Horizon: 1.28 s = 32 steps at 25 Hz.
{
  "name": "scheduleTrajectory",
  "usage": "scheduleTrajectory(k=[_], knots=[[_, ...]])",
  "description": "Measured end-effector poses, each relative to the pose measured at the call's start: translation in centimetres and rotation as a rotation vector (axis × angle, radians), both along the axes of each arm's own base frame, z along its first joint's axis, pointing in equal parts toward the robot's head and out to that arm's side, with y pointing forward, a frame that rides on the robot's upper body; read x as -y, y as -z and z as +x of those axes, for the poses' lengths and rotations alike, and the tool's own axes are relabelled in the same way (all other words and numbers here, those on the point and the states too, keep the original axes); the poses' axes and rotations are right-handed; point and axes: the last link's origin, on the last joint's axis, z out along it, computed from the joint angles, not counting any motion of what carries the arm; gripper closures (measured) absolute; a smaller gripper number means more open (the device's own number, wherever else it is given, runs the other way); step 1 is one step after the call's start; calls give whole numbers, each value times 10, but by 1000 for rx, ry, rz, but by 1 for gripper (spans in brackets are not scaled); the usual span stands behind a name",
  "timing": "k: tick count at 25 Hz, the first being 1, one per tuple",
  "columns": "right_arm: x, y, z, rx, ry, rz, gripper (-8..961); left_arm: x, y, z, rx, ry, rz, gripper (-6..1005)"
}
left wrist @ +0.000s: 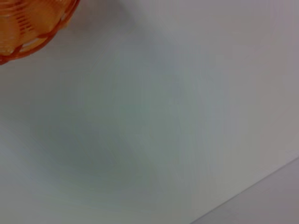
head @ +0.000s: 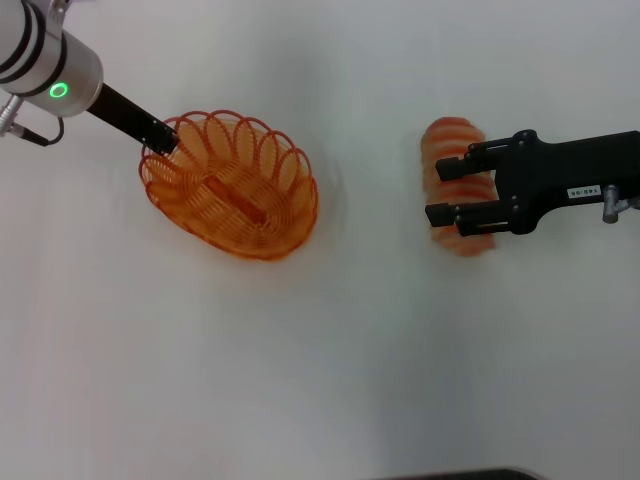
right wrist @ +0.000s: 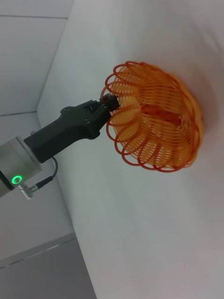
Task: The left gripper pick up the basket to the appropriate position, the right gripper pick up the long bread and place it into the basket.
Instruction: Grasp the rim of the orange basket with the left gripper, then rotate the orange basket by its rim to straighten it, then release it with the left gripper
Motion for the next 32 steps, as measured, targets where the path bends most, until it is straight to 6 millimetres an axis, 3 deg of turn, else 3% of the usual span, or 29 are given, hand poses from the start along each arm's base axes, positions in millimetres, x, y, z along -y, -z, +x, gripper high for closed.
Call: scheduleTrajectory(k=[5, 18, 32], knots=[[0, 0, -1, 0, -3, 0, 289, 0, -1, 0, 6, -21, 4, 883], [-2, -2, 1, -2, 8, 17, 293, 8, -29, 15, 110, -229, -2, 896], [-13, -6, 6, 20, 69, 74, 297, 21, -46, 19, 197, -372, 5, 929]])
